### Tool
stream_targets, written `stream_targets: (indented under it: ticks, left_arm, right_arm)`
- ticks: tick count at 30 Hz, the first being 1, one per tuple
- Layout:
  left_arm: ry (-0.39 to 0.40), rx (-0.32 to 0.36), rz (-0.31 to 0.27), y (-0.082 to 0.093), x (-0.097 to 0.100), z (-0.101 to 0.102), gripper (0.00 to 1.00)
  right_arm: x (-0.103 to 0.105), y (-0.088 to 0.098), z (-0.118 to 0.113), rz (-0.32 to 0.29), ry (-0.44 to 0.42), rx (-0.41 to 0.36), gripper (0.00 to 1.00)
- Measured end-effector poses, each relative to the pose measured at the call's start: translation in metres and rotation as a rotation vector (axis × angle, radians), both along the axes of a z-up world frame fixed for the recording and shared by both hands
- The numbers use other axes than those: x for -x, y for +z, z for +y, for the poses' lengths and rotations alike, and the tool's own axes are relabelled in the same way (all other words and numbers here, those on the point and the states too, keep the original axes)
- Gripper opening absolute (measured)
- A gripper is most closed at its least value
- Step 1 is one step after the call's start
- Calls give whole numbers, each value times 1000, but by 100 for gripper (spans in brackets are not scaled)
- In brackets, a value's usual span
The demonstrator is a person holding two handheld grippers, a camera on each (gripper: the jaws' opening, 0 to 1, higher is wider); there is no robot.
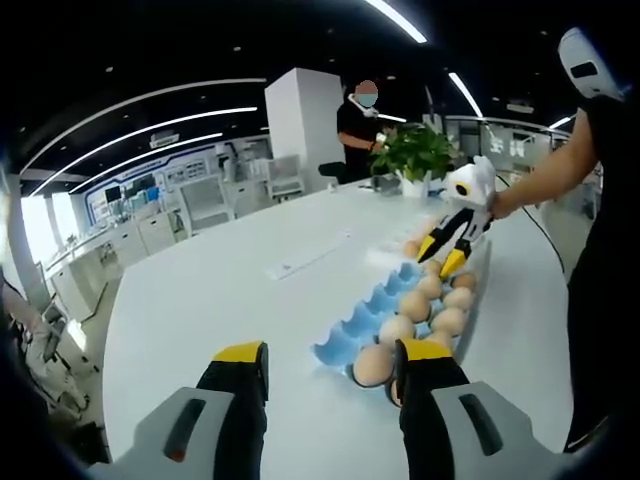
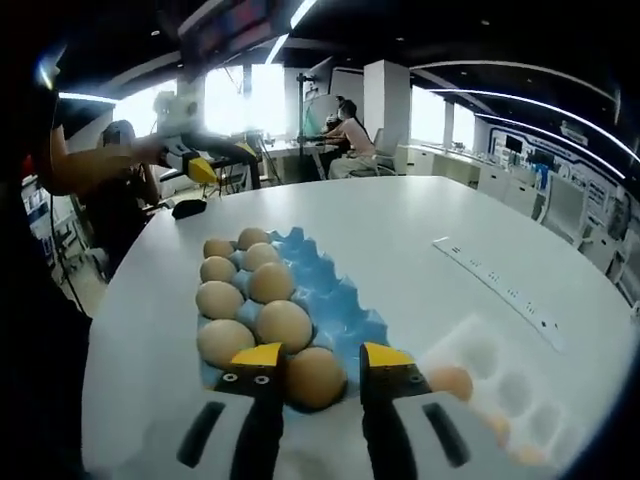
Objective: Place the egg into an empty slot of the egg tray after lifting it from the table, then release the egg inside the slot.
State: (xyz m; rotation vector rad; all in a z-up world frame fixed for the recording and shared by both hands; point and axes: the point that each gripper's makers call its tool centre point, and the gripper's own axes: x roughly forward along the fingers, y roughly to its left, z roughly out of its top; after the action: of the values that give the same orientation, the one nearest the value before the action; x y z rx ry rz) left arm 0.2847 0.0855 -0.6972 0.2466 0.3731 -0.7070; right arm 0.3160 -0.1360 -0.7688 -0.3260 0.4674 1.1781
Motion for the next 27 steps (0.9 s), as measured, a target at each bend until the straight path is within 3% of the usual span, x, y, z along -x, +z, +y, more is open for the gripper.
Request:
stream_targets:
  ticks: [4, 9, 12, 20, 24, 27]
  left_arm:
    - [-1, 1, 0, -1, 0, 0, 51]
    - [-3, 3, -1, -1, -2, 0, 51]
    - [-8, 3, 0, -1, -2, -1, 51]
    - [-12, 3, 3, -1, -5, -4, 51]
    - [-12, 0, 3, 0, -5, -4, 51]
    - [-11, 3, 1, 1, -6, -3, 51]
  right_arm:
    - [-10, 10, -10, -18, -52, -26, 29]
    - [-48, 23, -42, -96, -224, -29, 29]
    - [-65, 19, -58, -95, -297, -12, 29]
    - [-65, -9, -61, -24, -296, 55, 32]
    - [-67, -10, -58, -13, -295, 49, 29]
    - [-65, -18, -55, -98, -206, 154, 28]
